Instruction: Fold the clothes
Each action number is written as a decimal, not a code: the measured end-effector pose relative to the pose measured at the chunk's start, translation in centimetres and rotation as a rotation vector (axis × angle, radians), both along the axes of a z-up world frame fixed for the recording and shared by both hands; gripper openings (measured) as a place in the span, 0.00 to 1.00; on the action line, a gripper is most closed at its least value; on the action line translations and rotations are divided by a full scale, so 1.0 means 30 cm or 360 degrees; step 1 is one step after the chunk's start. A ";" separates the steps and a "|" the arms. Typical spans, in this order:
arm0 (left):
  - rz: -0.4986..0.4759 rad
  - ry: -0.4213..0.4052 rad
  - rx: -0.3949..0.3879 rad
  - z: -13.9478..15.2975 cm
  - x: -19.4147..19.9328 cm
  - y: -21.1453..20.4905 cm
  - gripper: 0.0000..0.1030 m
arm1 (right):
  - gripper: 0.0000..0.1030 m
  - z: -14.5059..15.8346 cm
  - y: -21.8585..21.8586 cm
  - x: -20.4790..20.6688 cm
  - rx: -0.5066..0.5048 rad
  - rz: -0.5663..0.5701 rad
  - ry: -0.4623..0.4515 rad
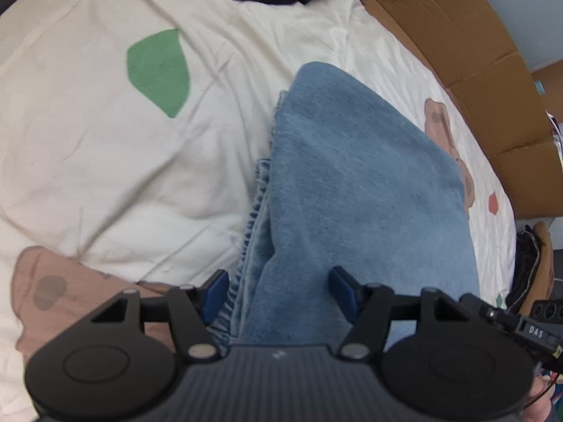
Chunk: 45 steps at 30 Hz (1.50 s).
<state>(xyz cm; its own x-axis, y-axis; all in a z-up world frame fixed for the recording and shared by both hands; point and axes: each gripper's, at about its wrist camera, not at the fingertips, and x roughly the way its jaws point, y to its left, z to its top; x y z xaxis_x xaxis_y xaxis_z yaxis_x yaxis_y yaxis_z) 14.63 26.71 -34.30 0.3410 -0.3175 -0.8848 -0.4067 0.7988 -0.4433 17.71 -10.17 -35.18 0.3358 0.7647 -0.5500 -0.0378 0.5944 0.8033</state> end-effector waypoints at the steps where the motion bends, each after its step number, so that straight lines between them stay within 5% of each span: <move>1: 0.0004 -0.0002 -0.0007 -0.002 0.005 -0.010 0.64 | 0.19 0.007 -0.014 0.002 -0.0009 -0.0003 -0.0008; 13: -0.0046 -0.0045 -0.0033 -0.014 0.061 -0.130 0.65 | 0.16 0.014 -0.123 0.011 -0.0031 -0.0046 -0.0020; 20: -0.0119 -0.0036 0.0087 0.024 0.072 -0.120 0.66 | 0.37 -0.078 -0.132 0.035 0.0054 -0.0091 0.0096; 27: -0.0154 -0.0022 0.0190 0.032 0.057 -0.107 0.80 | 0.34 -0.120 -0.041 0.052 0.0013 0.0011 0.0092; 29: -0.0128 -0.0012 0.0139 0.012 0.044 -0.089 0.84 | 0.20 -0.108 -0.036 0.048 0.0005 0.0020 0.0056; 32: -0.0065 -0.0003 -0.0023 -0.028 0.020 -0.056 0.82 | 0.18 -0.078 -0.037 0.044 0.0002 0.0026 0.0021; 34: -0.0051 -0.0020 -0.0129 -0.042 0.017 -0.054 0.71 | 0.17 -0.054 -0.029 0.046 -0.0035 0.0039 0.0011; 45: -0.0203 -0.0086 -0.0130 -0.008 0.083 -0.180 0.68 | 0.17 0.038 -0.134 0.035 -0.0069 -0.0026 -0.0036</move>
<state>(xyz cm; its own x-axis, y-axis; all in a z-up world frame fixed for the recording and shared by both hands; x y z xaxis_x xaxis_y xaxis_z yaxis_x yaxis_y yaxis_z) 17.12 21.32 -34.53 0.3397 -0.4312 -0.8359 -0.2784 0.8028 -0.5273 18.77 -14.20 -34.04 0.3610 0.7344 -0.5748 -0.0455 0.6295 0.7757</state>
